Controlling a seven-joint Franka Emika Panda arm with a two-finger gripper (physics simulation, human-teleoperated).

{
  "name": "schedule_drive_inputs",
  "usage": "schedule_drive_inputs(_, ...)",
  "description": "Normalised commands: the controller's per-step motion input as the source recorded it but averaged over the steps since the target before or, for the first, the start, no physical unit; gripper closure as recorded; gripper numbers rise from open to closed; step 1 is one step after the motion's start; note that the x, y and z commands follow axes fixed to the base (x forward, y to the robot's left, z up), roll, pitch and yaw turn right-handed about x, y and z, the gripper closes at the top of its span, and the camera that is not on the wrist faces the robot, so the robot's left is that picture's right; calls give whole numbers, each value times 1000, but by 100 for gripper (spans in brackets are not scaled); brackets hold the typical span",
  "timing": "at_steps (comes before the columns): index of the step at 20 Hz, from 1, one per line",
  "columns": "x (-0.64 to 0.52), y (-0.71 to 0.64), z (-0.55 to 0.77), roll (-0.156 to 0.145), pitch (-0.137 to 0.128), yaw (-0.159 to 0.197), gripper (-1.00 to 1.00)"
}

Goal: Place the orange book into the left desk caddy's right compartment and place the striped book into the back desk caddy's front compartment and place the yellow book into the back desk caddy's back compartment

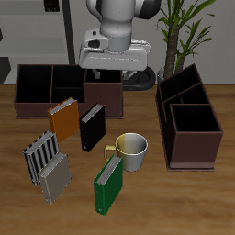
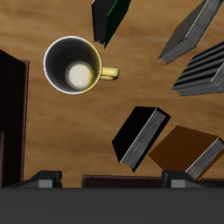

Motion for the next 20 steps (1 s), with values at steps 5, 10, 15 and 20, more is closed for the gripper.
schedule_drive_inputs(5,55,-208,-14,-28,-24,42,-100)
schedule_drive_inputs(10,157,-677,-56,-44,18,-68,-100)
schedule_drive_inputs(15,-80,-705,-92,-8,-53,-94,-100)
schedule_drive_inputs(20,-243,-640,-316,31,-14,-34,-100)
